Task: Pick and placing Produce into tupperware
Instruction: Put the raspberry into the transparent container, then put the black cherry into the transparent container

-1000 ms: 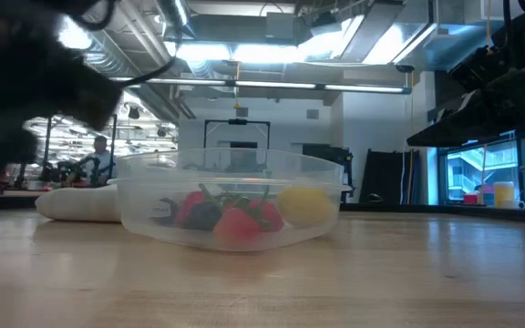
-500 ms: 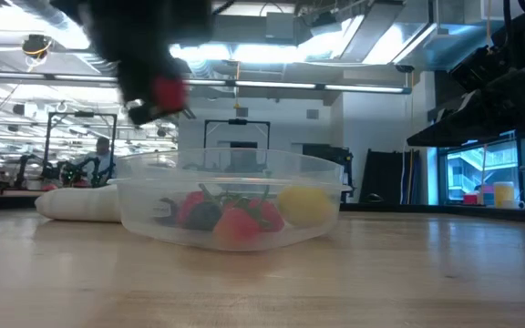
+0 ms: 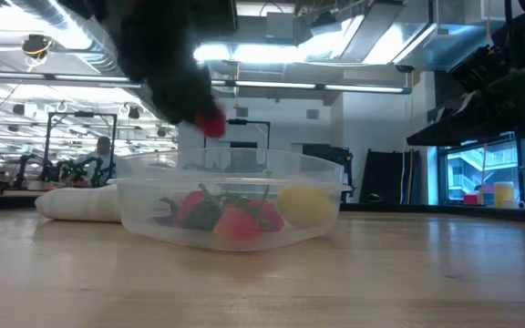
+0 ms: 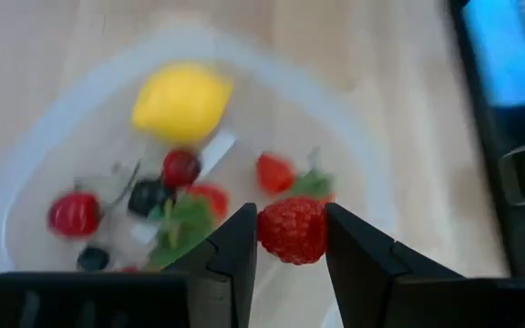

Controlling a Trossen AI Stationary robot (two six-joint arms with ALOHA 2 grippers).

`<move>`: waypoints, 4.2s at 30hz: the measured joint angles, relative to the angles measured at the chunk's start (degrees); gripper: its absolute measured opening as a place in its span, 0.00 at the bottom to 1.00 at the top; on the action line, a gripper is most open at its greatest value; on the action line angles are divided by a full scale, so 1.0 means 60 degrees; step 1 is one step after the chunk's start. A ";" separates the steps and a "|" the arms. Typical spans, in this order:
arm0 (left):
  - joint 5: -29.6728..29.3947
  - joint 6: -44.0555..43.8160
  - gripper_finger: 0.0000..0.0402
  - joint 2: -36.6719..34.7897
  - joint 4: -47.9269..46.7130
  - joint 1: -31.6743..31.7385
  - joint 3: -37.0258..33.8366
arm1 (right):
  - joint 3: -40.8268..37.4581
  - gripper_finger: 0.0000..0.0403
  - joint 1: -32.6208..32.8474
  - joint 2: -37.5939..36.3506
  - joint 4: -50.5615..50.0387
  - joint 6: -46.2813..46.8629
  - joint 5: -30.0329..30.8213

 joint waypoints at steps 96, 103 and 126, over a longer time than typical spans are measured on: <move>0.1496 -1.7249 0.61 -0.1480 -0.6362 -0.5704 -0.1479 | 0.0000 0.60 0.0003 -0.0004 0.0000 -0.0107 -0.0003; 0.1544 -1.7241 0.61 -0.1476 -0.5825 -0.5704 -0.2068 | 0.0000 0.60 0.0000 -0.0004 0.0000 0.0033 -0.0004; 0.1394 -1.6954 0.61 -0.1458 -0.5346 -0.6043 -0.2266 | 0.0000 0.60 0.0000 -0.0004 -0.0018 0.0033 -0.0004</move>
